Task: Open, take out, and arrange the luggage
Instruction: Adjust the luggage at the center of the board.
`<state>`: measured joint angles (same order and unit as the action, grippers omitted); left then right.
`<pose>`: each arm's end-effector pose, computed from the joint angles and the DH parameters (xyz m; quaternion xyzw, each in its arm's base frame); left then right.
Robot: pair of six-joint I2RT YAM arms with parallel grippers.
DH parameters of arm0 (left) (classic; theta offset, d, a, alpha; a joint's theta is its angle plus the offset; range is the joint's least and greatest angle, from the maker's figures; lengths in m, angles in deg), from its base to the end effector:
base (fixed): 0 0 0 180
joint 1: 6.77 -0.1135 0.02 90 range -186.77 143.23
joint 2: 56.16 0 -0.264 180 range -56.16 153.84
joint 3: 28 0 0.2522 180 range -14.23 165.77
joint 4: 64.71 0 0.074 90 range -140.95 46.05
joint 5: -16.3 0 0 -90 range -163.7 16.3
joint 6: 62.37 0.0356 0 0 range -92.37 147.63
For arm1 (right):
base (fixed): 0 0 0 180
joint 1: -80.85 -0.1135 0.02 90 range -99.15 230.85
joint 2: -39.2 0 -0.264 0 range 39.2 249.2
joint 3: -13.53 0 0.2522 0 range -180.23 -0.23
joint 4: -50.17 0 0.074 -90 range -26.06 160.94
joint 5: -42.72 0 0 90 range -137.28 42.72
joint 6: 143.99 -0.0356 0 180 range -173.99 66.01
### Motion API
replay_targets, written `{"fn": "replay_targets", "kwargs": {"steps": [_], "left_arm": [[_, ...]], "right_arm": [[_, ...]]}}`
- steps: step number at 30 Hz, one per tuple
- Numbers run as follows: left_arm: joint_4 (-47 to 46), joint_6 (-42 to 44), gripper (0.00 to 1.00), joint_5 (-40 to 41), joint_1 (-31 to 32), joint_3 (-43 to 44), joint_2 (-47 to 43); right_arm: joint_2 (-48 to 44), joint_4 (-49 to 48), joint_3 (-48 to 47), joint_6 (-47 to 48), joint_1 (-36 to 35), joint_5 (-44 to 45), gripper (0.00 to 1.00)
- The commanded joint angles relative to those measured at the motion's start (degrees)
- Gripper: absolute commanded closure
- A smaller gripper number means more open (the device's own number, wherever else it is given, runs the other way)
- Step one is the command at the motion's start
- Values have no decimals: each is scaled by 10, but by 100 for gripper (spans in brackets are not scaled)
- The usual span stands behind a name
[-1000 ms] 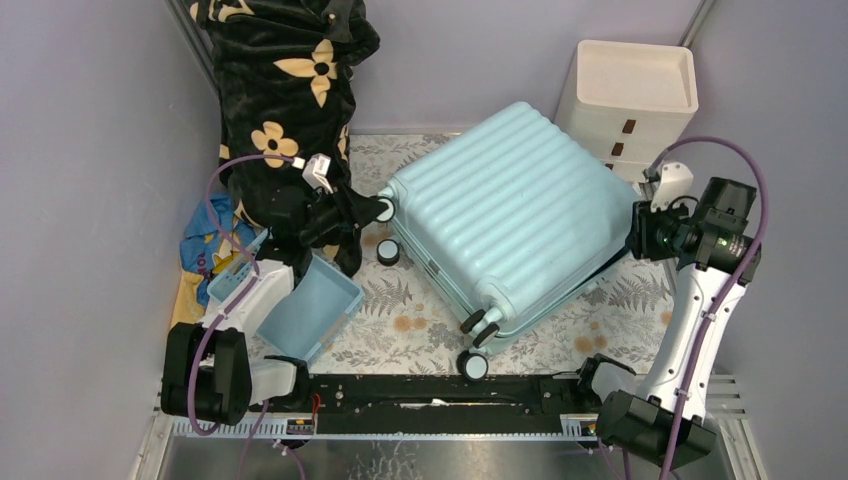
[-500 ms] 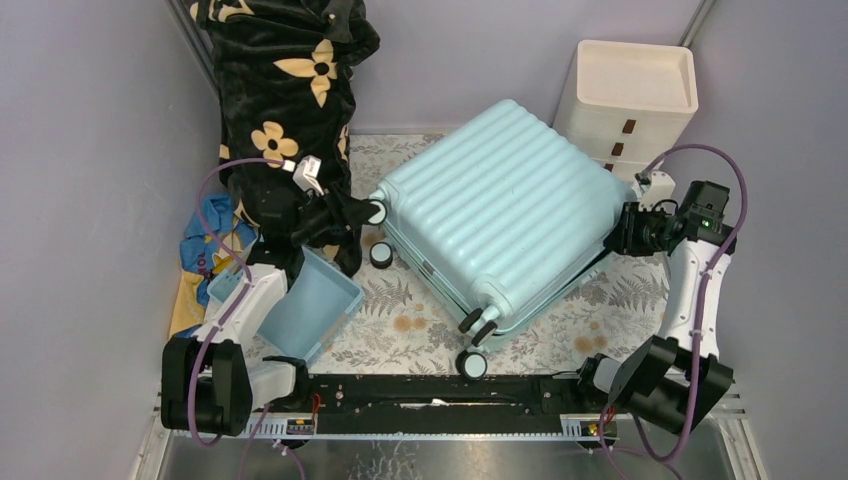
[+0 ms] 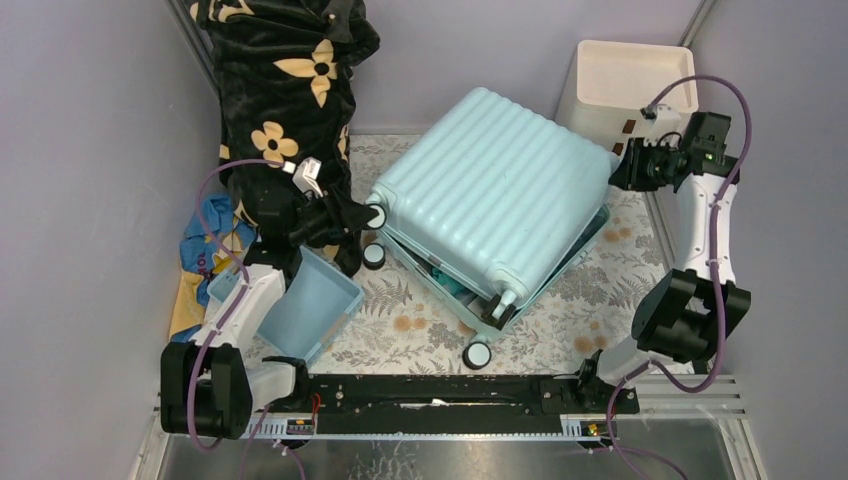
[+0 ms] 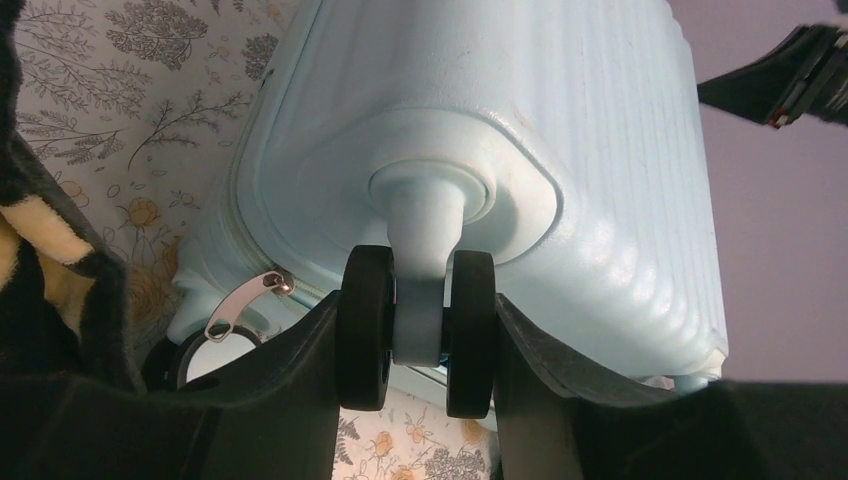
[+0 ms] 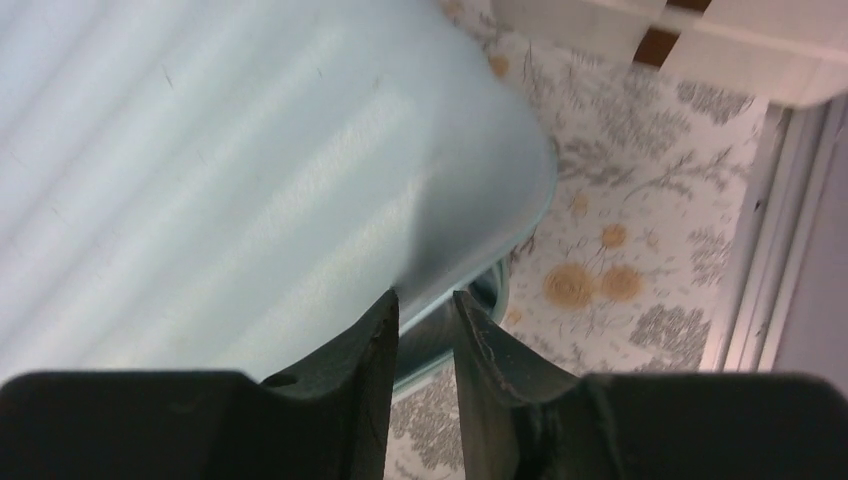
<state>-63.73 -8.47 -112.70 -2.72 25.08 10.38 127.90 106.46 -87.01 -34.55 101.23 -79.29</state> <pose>0.2564 -0.0406 0.2716 -0.0091 0.7725 -0.4460 0.4518 0.3208 -0.0990 0.3562 -0.0995 0.8871 0.1123 0.4364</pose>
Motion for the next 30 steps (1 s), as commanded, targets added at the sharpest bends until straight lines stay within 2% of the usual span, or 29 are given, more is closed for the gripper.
{"fn": "replay_targets", "kwargs": {"steps": [1,8,11,15,21,26,30], "left_arm": [[30,20,100,-13,28,24,-26],[39,9,100,-12,67,28,-41],[38,8,100,-13,85,45,-32],[38,4,100,-11,101,67,-18],[38,7,100,5,154,88,3],[19,-3,100,21,193,79,3],[-4,-15,100,17,197,62,-13]], "right_arm": [[3,-11,-62,6,-26,-56,66],[-147,34,29,77,-26,-60,53],[-192,62,65,87,-25,-64,52],[-231,67,123,75,-13,-19,51],[-248,102,153,91,29,-68,46],[-255,85,164,74,40,12,40],[-233,29,212,40,96,55,35]]}}
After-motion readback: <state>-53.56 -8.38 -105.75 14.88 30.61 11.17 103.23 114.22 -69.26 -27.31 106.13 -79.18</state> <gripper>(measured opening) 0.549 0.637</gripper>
